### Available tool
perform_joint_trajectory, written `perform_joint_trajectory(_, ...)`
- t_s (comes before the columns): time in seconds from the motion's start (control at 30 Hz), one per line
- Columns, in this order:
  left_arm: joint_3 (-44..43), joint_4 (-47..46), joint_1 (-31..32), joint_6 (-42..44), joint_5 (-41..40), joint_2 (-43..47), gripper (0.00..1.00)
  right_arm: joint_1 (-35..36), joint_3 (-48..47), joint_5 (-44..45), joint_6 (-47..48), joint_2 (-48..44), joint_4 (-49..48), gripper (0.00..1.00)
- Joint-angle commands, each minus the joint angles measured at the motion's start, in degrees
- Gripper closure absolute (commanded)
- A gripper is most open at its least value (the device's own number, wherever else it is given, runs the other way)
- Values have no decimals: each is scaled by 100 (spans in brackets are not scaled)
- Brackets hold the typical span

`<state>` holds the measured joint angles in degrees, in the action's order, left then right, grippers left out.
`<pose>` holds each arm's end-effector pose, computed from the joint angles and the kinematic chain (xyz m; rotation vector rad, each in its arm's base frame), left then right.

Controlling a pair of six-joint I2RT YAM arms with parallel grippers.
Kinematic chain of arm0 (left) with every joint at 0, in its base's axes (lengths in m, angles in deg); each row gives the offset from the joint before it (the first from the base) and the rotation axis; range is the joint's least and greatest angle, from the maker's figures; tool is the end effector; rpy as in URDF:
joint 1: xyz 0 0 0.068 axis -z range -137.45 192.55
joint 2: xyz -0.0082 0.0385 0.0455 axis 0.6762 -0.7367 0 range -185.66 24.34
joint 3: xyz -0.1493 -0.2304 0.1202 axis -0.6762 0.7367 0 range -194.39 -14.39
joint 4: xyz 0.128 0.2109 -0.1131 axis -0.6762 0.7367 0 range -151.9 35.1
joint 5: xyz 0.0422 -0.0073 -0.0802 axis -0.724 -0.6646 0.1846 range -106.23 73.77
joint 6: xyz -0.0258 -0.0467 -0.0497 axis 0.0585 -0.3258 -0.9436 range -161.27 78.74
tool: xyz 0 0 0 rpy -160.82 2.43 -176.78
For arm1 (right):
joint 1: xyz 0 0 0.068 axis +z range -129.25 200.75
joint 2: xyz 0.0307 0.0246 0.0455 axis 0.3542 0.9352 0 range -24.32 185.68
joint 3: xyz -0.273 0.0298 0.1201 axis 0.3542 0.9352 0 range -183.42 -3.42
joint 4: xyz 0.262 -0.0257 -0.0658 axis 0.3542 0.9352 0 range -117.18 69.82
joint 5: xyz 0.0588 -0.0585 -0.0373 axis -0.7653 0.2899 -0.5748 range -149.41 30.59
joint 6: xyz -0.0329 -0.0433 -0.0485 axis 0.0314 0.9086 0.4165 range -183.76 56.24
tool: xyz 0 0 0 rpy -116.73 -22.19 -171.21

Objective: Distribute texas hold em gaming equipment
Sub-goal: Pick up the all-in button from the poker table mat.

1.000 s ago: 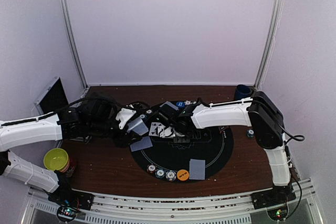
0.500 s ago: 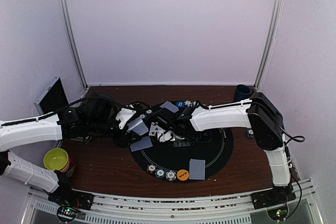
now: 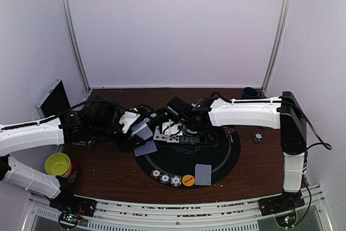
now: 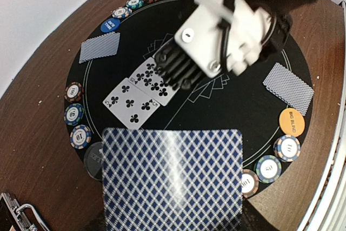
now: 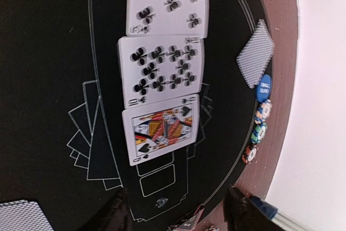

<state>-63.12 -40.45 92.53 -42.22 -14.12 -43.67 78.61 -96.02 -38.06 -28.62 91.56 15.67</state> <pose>0.1743 -0.2111 0.2684 0.9858 2.1145 -0.4988 0.2626 0.3765 0.2109 -1.8414 1.8923 -0.3777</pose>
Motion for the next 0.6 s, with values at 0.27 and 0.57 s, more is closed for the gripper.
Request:
perform_joint_trajectory(0.27,-39,-222,23,3,-44,148,41,-1355,140,-681,-926,-1314,-63,0)
perform_joint_trajectory(0.57,-49,-222,22,7,-71,154,41,-3223,862,-1997,-1638,-1532,-304,0)
